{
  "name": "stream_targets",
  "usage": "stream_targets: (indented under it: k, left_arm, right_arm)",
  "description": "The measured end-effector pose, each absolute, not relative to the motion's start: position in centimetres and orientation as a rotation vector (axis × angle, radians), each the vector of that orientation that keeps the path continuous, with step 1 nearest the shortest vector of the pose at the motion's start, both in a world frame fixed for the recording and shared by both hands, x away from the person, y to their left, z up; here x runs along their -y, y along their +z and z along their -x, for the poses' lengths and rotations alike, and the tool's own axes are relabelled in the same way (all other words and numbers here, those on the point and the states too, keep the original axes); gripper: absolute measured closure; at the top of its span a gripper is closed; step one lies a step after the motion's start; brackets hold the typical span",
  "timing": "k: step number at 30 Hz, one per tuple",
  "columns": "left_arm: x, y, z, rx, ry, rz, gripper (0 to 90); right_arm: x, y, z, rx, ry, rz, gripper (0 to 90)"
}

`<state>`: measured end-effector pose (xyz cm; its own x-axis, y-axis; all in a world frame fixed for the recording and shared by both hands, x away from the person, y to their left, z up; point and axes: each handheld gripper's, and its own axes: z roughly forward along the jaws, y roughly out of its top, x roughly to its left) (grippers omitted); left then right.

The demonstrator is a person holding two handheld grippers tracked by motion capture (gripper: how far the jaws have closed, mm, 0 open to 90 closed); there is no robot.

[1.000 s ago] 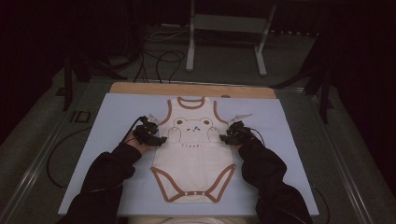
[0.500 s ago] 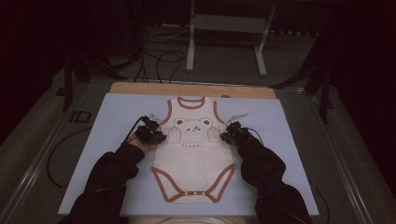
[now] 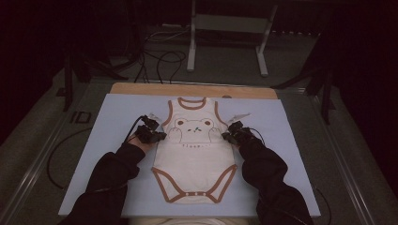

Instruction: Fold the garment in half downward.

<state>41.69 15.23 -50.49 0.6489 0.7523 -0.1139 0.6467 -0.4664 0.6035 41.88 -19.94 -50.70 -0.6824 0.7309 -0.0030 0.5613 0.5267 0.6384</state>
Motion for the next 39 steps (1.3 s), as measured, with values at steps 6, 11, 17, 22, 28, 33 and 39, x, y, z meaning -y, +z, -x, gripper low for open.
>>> stream_targets:
  k: [6, 11, 17, 22, 28, 33, 39]
  left_arm:
    - [-15.5, -49.5, -41.5, -1.042, 0.225, -2.244, 89.8]
    - [-15.6, -48.9, -41.1, -1.016, 0.238, -2.247, 89.8]
    - [-15.8, -48.3, -40.6, -0.993, 0.241, -2.248, 89.8]
    - [-16.0, -47.8, -40.0, -0.981, 0.227, -2.248, 89.8]
    - [-16.2, -47.0, -39.3, -0.948, 0.215, -2.251, 89.8]
    - [-16.4, -46.2, -38.4, -0.908, 0.209, -2.265, 89.8]
    - [-16.4, -45.5, -36.9, -0.868, 0.215, -2.277, 89.8]
  right_arm:
    - [20.1, -49.6, -41.7, -2.487, 0.924, -1.067, 90.0]
    - [20.2, -49.1, -41.5, -2.488, 0.933, -1.058, 90.0]
    - [20.5, -48.1, -40.8, -2.492, 0.954, -1.031, 90.0]
    - [20.7, -47.5, -40.2, -2.487, 0.981, -1.016, 90.0]
    - [20.8, -46.6, -39.1, -2.491, 1.003, -0.990, 90.0]
    - [21.0, -46.0, -38.1, -2.486, 1.019, -0.968, 90.0]
    - [21.2, -45.4, -36.7, -2.479, 1.030, -0.940, 90.0]
